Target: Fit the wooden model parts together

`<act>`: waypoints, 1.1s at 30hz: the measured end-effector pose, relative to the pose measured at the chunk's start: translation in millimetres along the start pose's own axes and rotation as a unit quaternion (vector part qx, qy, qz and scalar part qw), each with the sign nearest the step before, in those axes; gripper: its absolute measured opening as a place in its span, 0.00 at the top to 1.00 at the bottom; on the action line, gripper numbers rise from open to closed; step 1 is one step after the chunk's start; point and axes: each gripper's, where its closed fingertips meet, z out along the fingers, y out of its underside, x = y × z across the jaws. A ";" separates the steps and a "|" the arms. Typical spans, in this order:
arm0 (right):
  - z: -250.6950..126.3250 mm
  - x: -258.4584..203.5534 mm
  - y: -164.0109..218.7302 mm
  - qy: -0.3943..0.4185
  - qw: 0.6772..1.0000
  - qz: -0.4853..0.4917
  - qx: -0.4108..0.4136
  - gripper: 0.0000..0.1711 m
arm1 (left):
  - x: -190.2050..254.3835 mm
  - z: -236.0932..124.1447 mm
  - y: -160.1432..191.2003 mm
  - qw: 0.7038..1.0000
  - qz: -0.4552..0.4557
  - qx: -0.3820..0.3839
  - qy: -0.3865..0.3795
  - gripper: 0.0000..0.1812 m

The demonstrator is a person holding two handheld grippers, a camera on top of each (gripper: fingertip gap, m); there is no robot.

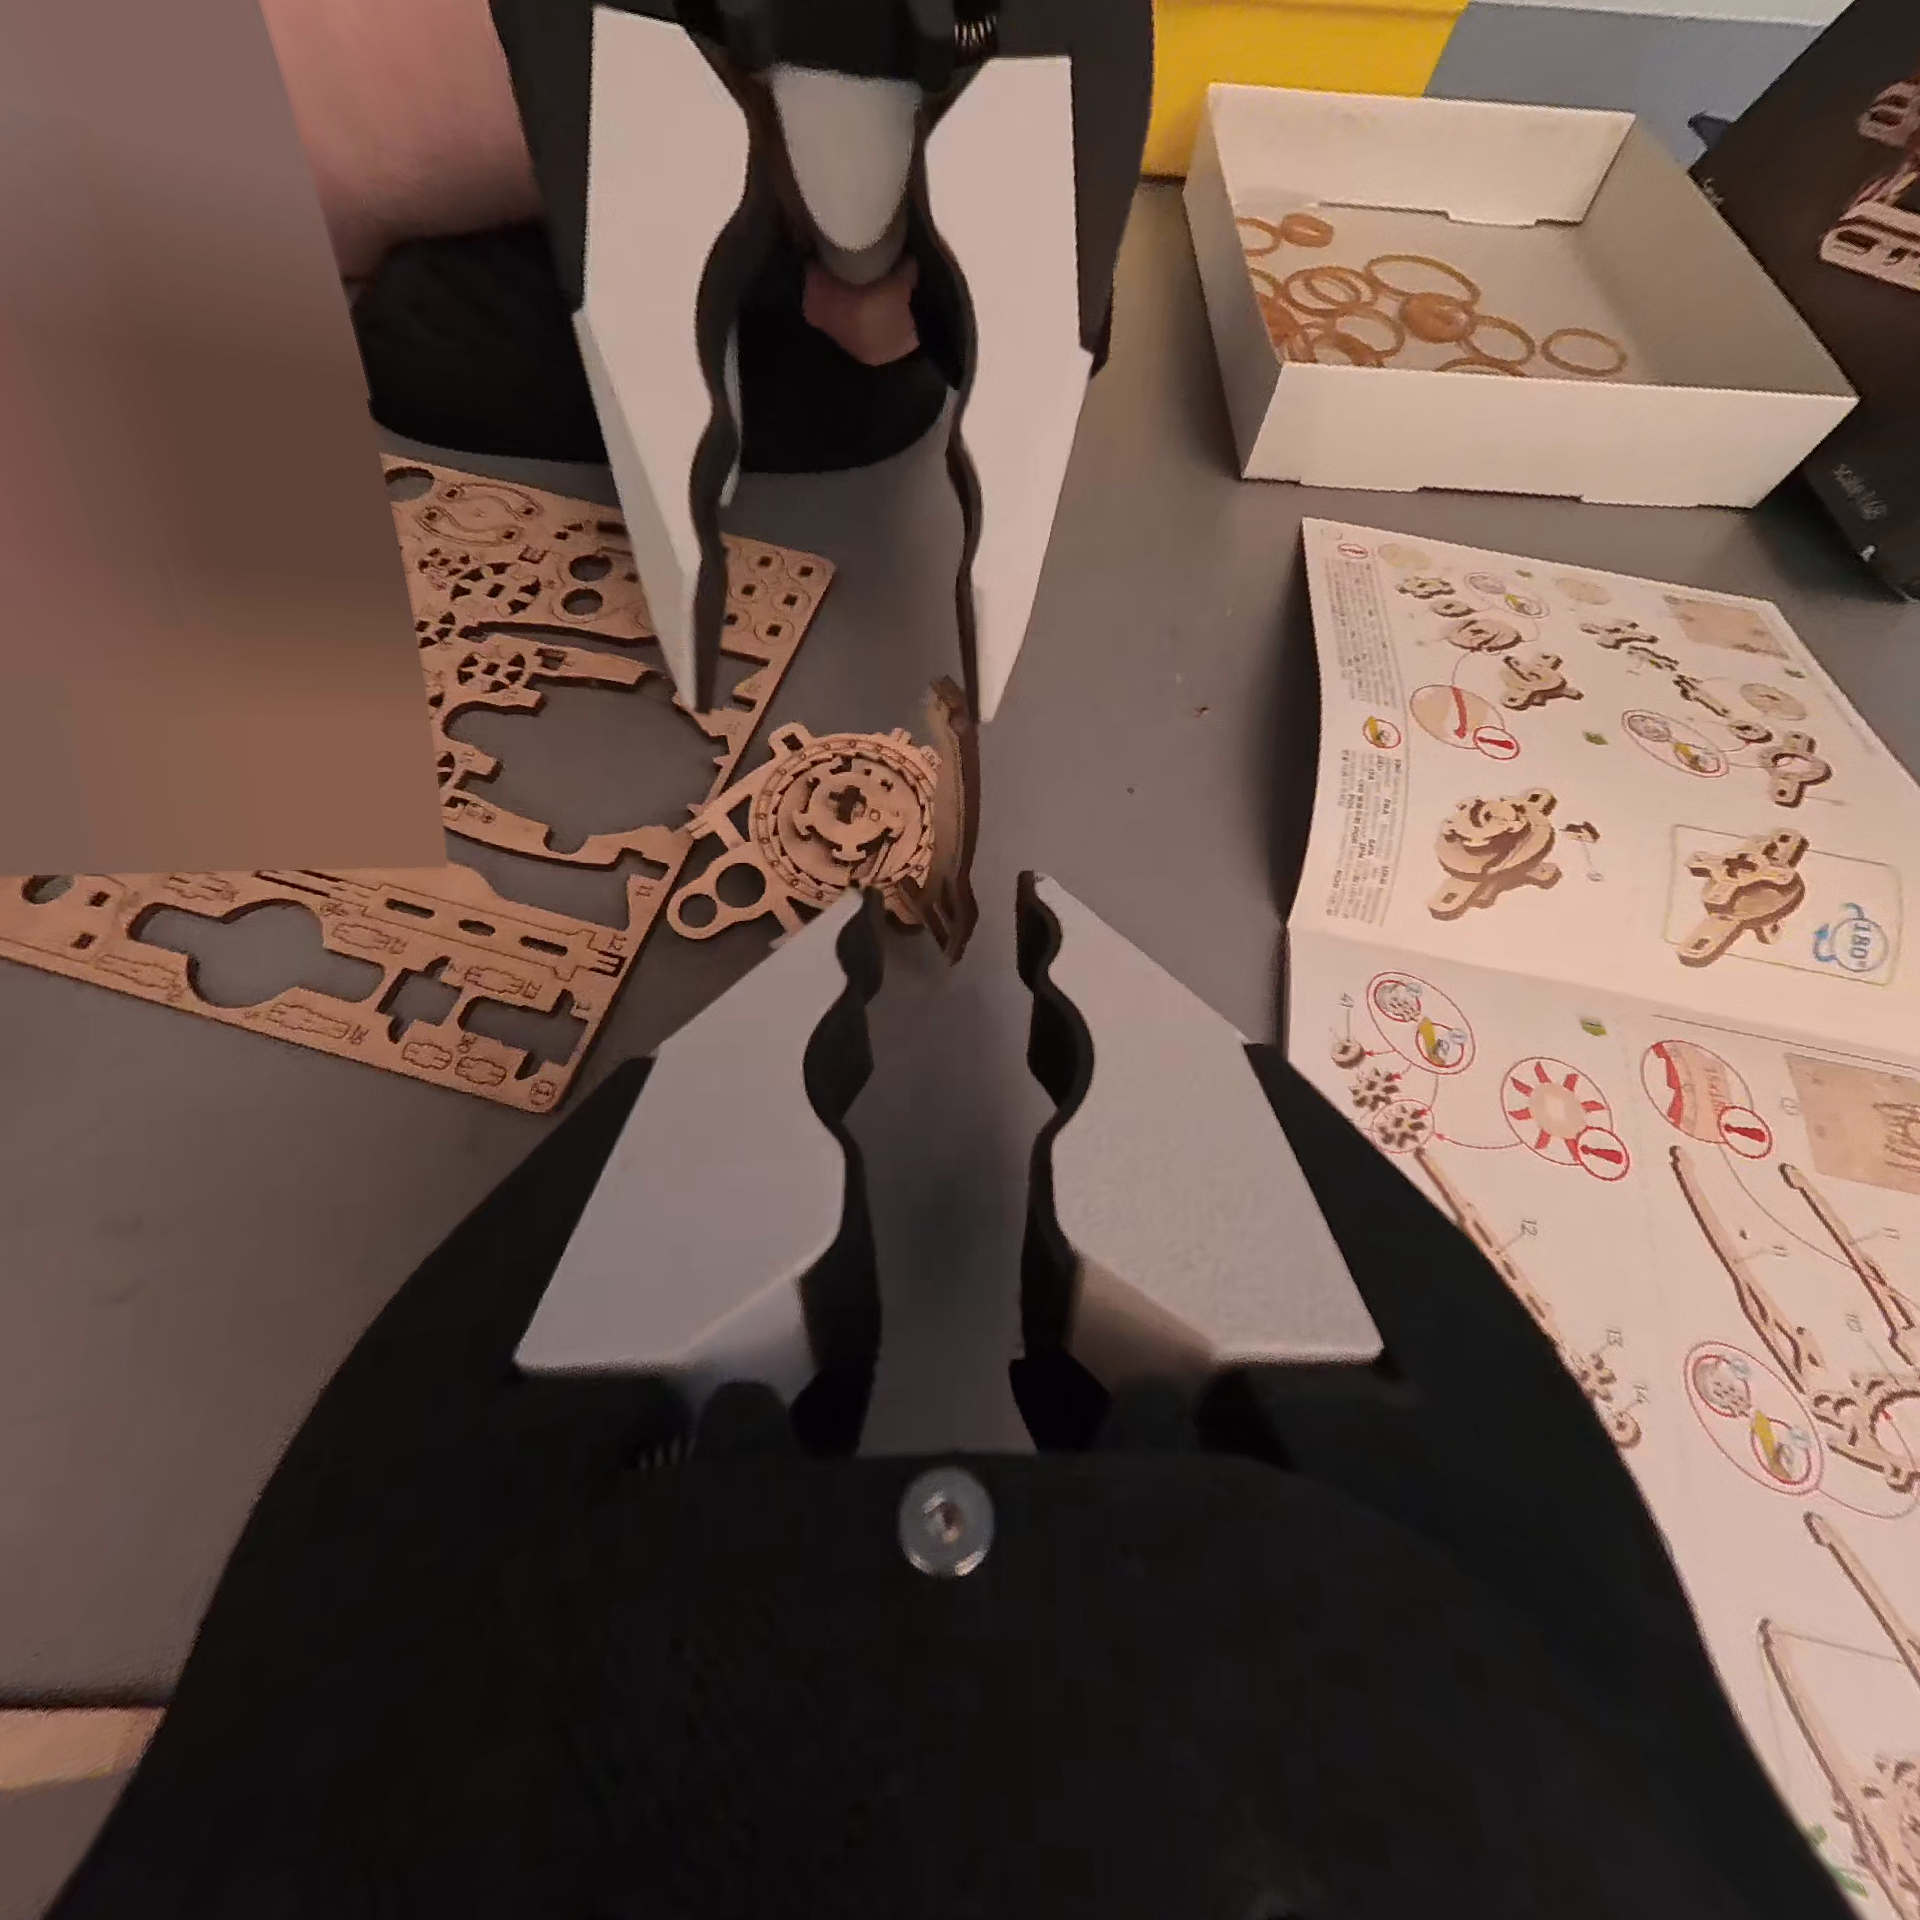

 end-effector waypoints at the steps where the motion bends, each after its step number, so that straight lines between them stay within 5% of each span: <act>1: 1.1 -0.8 1.5 -0.001 1.000 -0.002 -0.006 0.91 | 0.9 2.9 2.1 1.000 0.000 -0.006 0.002 0.72; 7: -5.6 -6.4 4.6 -0.021 0.998 0.055 -0.024 0.99 | -0.5 3.9 -4.9 1.000 0.016 -0.002 -0.021 0.70; 14: -22.8 -0.9 -7.0 -0.036 0.961 0.275 0.003 0.99 | 1.3 11.6 -25.7 0.991 0.082 -0.004 -0.102 0.66; 19: -29.5 -3.7 -10.2 -0.062 0.923 0.379 0.013 1.00 | -3.9 24.2 -31.9 0.979 0.118 -0.019 -0.167 0.72; 22: -31.0 -6.4 -12.5 -0.081 0.908 0.410 0.024 1.00 | -10.3 24.5 -29.7 0.968 0.152 -0.033 -0.197 0.83; 28: -38.1 -2.4 -31.5 -0.111 0.906 0.398 0.096 0.90 | -14.1 21.9 -31.9 0.968 0.146 -0.020 -0.205 0.95; 33: -50.6 7.9 -42.0 -0.081 0.940 0.299 0.146 0.82 | -14.7 8.7 -50.8 0.979 0.071 0.070 -0.178 0.96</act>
